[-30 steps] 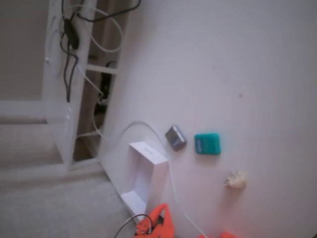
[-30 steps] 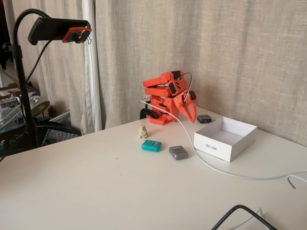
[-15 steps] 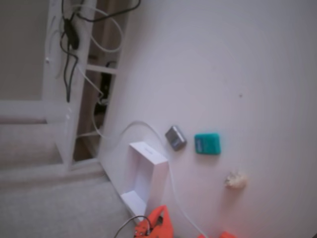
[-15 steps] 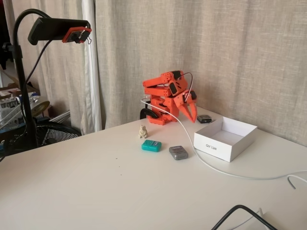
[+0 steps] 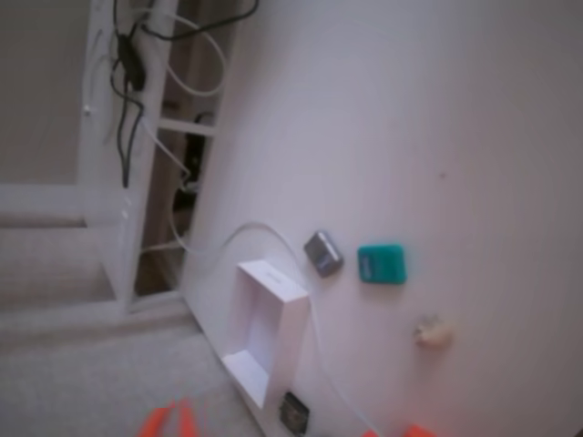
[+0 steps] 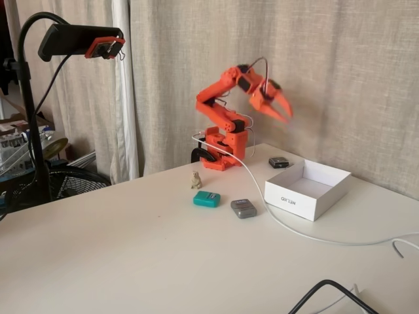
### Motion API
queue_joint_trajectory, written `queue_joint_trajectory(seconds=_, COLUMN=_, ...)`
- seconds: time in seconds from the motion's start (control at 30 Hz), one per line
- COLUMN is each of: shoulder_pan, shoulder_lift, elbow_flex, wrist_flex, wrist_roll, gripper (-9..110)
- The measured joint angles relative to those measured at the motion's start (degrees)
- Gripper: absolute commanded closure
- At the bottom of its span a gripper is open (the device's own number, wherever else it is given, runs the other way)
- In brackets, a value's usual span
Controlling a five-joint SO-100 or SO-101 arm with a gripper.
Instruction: Grasp the green cube and put it in the bin.
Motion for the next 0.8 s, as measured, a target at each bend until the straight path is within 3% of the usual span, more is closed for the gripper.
queue_joint_trajectory(seconds=0.1, shoulder_pan=0.7, shoulder_lift=-8.0, elbow_flex=-15.7, wrist_flex=6.2, wrist_roll=3.8, gripper=89)
queue_joint_trajectory(seconds=0.27, shoulder_pan=5.4, shoulder_lift=-22.7, elbow_flex=-42.1, wrist_flex=27.5, wrist_roll=5.6, gripper=89)
queue_joint_trajectory(seconds=0.4, shoulder_pan=10.8, shoulder_lift=-27.0, elbow_flex=-39.7, wrist_flex=30.9, wrist_roll=6.4, gripper=87)
queue_joint_trajectory(seconds=0.53, shoulder_pan=18.6, shoulder_lift=-34.0, elbow_flex=-33.2, wrist_flex=30.8, wrist_roll=11.0, gripper=70)
queue_joint_trajectory(seconds=0.8, shoulder_pan=23.7, shoulder_lift=-48.6, elbow_flex=-21.4, wrist_flex=29.4, wrist_roll=25.0, gripper=74)
